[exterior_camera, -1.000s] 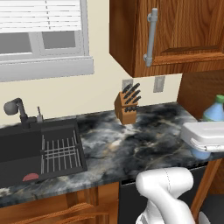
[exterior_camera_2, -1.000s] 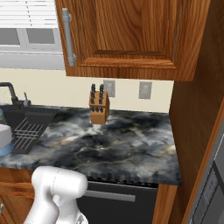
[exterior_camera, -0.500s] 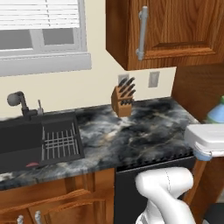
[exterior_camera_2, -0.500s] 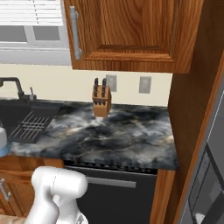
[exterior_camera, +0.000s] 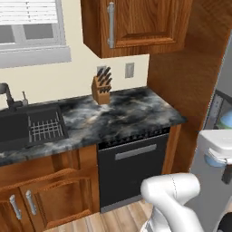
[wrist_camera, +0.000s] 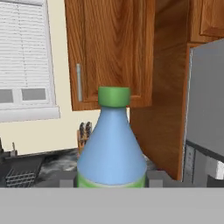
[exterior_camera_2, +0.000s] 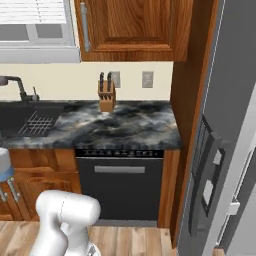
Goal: Take the bottled waters from the counter and place them in the freezer to freeze. Close the freezer door after placing the bottles.
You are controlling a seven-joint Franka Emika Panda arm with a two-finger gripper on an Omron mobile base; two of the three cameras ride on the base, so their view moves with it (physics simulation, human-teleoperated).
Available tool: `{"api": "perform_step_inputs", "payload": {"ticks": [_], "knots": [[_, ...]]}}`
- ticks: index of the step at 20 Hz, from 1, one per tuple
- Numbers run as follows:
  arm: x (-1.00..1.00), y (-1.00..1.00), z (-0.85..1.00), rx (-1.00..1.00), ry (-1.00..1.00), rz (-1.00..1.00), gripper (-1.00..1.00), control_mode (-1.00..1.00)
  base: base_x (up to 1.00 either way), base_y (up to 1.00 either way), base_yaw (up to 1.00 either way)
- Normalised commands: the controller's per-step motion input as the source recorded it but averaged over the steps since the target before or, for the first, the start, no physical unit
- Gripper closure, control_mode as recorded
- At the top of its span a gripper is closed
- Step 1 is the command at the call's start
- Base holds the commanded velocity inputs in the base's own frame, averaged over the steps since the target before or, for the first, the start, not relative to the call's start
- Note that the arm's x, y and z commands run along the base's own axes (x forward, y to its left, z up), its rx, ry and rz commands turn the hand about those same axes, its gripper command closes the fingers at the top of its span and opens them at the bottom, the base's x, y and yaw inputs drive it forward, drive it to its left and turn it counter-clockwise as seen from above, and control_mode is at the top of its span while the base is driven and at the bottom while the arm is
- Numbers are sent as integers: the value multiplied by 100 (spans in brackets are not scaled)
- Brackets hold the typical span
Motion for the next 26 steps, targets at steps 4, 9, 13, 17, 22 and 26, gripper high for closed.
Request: {"api": "perform_step_inputs", "payload": {"ticks": [4,9,13,17,22,26], "knots": [[0,0,0,0,0,0,100,100,-49,-7,-42],[0,0,0,0,0,0,100,100,-26,-28,-58],[0,0,0,0,0,0,100,100,-6,-55,-71],[0,0,0,0,0,0,100,100,-1,-73,-67],[0,0,0,0,0,0,100,100,3,-77,-63],[0,0,0,0,0,0,100,100,45,-64,-45]]}}
